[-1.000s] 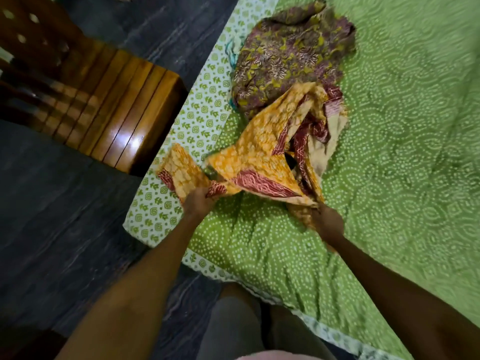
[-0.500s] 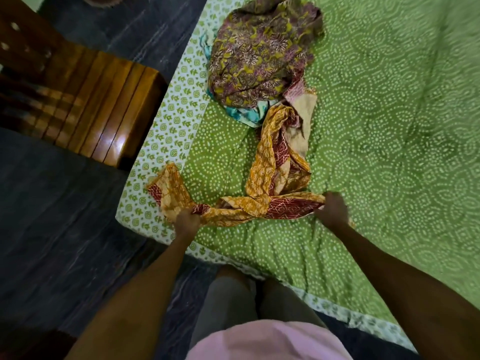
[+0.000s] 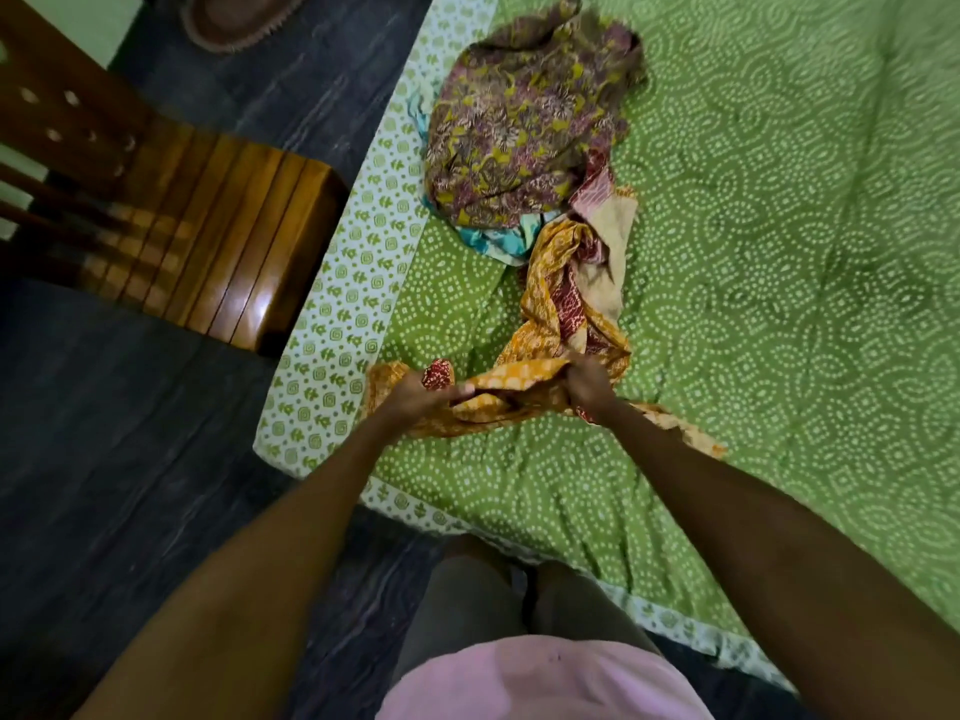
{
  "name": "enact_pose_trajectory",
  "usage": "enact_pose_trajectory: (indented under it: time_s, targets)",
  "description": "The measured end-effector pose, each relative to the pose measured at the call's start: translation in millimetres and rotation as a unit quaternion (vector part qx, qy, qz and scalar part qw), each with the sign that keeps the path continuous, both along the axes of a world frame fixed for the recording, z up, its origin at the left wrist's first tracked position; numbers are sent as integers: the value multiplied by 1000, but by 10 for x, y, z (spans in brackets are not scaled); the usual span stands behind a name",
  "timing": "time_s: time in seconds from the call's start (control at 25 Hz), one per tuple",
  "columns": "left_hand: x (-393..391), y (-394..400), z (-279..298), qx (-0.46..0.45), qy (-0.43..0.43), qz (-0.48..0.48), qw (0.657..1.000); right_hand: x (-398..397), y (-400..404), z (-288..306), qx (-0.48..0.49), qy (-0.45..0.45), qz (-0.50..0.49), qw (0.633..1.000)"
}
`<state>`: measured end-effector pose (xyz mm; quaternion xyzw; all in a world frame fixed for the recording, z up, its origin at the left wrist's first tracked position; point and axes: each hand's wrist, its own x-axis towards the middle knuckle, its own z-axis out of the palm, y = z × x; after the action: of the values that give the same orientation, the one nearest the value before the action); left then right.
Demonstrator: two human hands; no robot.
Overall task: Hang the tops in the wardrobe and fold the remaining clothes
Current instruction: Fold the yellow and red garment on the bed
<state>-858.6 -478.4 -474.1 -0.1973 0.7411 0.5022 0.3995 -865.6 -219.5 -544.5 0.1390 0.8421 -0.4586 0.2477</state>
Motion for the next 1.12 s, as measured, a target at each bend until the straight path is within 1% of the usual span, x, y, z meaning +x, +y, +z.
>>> enact_pose_trajectory:
  time_s: [0.04,0.08,0.12,0.16,0.2,0.24,0.28,0.32,0.36,0.4,0.48,0.52,0.56,0.64,0.68,0.76,0.8,0.88,0.92,1.0,1.04,1.08,1.12]
  targets:
    - [-103,-88,53,-60,21,-83,995,-97,137,160,-59,3,-76,995]
    - [-214,-175,115,-117,40,-162,979,-201,277,348,-98,-9,-137,986]
    - [-323,-244,216,-163,56,-227,959,-302,427,572,-98,-20,-138,985]
    - [-440,-294,347,-210,73,-275,936,-410,577,827,-50,-36,-71,996]
    - [-561,-326,496,-248,86,-303,916,-522,704,1071,48,-55,47,996]
    - [-675,-349,638,-279,105,-319,900,-617,778,1280,161,-66,162,971]
    - [-768,-333,837,-295,132,-314,893,-689,816,1493,247,-57,245,936]
    - [-846,-301,1049,-301,176,-299,888,-763,817,1645,298,-55,287,909]
    - [-934,-268,1243,-295,229,-271,887,-847,803,1808,311,-43,292,904]
    - [-1019,-221,1414,-276,283,-233,889,-941,779,1968,304,-30,266,914]
    - [-1243,-125,1698,-217,364,-147,894,-1109,733,2327,258,24,158,953]
    - [-1378,-93,1827,-205,387,-112,892,-1204,718,2505,232,64,98,966]
    - [-1518,-54,1969,-210,404,-80,887,-1307,706,2697,212,105,42,971]
    - [-1768,6,2312,-245,429,-3,869,-1463,671,3075,180,188,-63,963]
    - [-1865,55,2514,-252,449,36,857,-1528,646,3268,160,231,-109,954]
    - [-1985,131,2918,-255,523,78,810,-1621,600,3616,142,311,-187,921]
    - [-1978,157,3098,-267,565,82,776,-1652,597,3754,151,347,-217,900]
    - [-1929,91,3270,-314,643,48,697,-1661,675,3918,184,398,-234,868]
    - [-1871,22,3264,-333,664,13,669,-1619,742,3918,201,408,-217,864]
    - [-1719,-162,3049,-355,675,-91,640,-1443,897,3714,250,400,-155,868]
    - [-1623,-245,2812,-354,664,-145,642,-1320,969,3525,278,388,-125,870]
    - [-1466,-288,2574,-348,635,-189,663,-1152,1011,3319,308,367,-91,873]
    - [-1276,-322,2269,-327,597,-223,698,-969,1047,3053,325,333,-49,884]
